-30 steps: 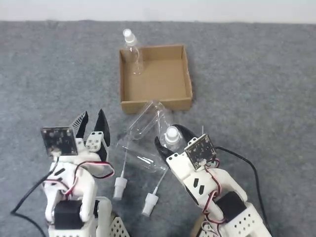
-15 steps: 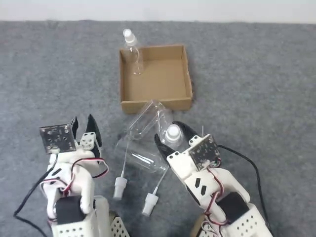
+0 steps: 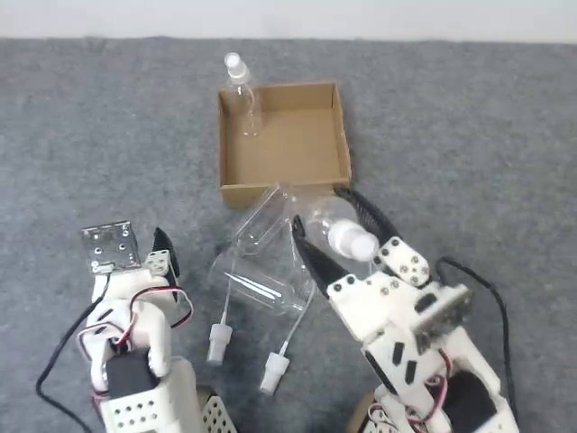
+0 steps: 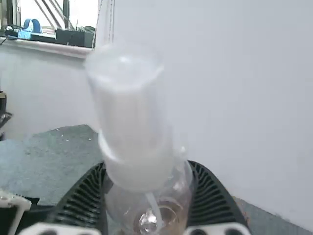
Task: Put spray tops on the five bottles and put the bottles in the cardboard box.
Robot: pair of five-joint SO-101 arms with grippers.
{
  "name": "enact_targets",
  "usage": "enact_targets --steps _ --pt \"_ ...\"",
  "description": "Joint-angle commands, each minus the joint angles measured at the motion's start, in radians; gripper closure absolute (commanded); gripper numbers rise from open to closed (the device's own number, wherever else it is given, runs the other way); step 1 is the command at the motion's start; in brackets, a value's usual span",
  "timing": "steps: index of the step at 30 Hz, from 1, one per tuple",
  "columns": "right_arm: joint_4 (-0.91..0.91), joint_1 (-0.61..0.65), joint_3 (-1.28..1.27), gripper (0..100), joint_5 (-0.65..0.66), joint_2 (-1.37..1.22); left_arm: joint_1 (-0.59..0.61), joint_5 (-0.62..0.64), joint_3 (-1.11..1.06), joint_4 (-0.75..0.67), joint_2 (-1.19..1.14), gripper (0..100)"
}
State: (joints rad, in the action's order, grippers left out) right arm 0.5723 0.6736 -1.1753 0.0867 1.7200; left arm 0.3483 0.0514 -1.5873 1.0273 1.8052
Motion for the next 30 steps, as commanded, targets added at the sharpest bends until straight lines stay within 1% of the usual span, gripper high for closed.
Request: enact_targets --steps 1,4,12,20,30 --pt "-0.07 -0.01 0.146 99.2 0.031 -0.16 0.0 -0.006 -0.024 -0.061 0.023 88" --pt "-0.113 -0.013 0.226 99.2 0.034 -0.298 0.002 -0.006 -0.054 -0.114 0.023 88" --pt "-0.3 -0.143 0.348 99.2 0.029 -0.674 0.002 -0.006 -0.059 -0.117 0.023 88" --pt "-0.437 -0.22 0.499 99.2 0.028 -1.058 0.002 -0.006 -0.061 -0.118 0.023 88" --pt "-0.461 -0.259 0.775 99.2 0.026 -1.469 0.002 -0.006 -0.061 -0.118 0.023 88"
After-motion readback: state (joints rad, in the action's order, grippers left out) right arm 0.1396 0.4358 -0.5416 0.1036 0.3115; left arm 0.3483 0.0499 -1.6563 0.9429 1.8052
